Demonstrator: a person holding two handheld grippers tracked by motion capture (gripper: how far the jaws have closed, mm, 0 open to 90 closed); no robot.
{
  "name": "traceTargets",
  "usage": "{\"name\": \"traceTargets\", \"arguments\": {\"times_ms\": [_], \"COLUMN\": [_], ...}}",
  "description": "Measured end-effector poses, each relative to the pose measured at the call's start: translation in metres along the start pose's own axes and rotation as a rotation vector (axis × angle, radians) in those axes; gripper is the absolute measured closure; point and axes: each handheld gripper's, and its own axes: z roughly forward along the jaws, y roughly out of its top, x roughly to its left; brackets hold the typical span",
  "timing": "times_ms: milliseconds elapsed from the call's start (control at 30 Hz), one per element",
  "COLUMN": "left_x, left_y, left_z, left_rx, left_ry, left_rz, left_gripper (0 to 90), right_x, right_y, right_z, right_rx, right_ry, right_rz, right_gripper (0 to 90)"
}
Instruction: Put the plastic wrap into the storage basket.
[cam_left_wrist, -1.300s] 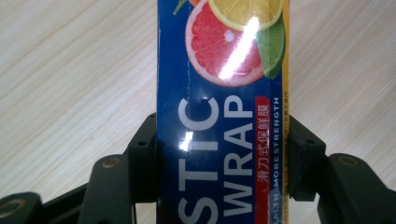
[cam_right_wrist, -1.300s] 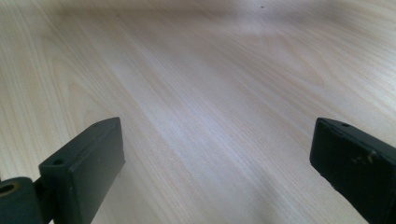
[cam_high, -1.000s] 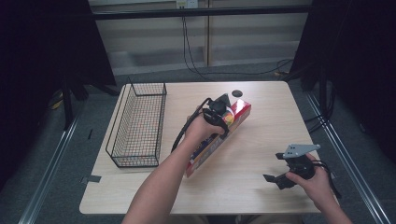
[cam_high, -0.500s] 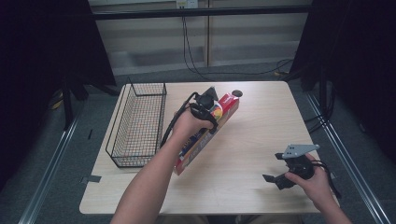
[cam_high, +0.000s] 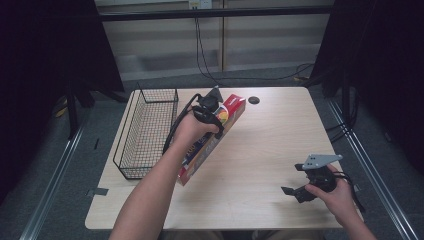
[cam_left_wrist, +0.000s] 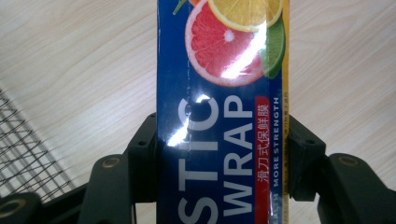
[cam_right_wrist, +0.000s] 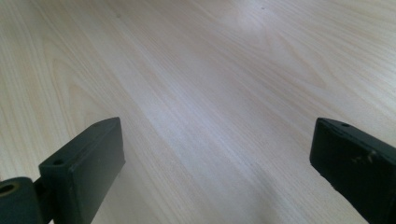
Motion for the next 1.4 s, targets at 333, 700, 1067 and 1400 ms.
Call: {"name": "traceTargets", "arguments": {"times_ms": [333, 700, 1067, 1400], "left_x": [0.013, 0.028, 0.041, 0.052], "left_y": [-0.007, -0.014, -0.02, -0.027], "left_z": [-0.011, -0.021, -0.031, -0.038], "left_rx": [0.007, -0.007, -0.027, -0.027], "left_ry": [0.013, 0.033, 0.051, 0.055], "left_rz": [-0.039, -0.077, -0.129, -0.167], "left_gripper": [42.8, 42.8, 42.8, 42.8], "right_x": [0.0, 0.0, 0.0, 0.0], "right_y": [0.0, 0.0, 0.0, 0.0], "right_z": [0.0, -0.001, 0.0, 0.0], "right_rx": [-0.002, -0.005, -0.004, -0.003], "right_ry": [0.002, -0.001, 0.002, 0.002], "right_rz": [-0.004, 0.001, -0.001, -0.002], "right_gripper": [2.8, 2.8, 2.8, 2.8]}}
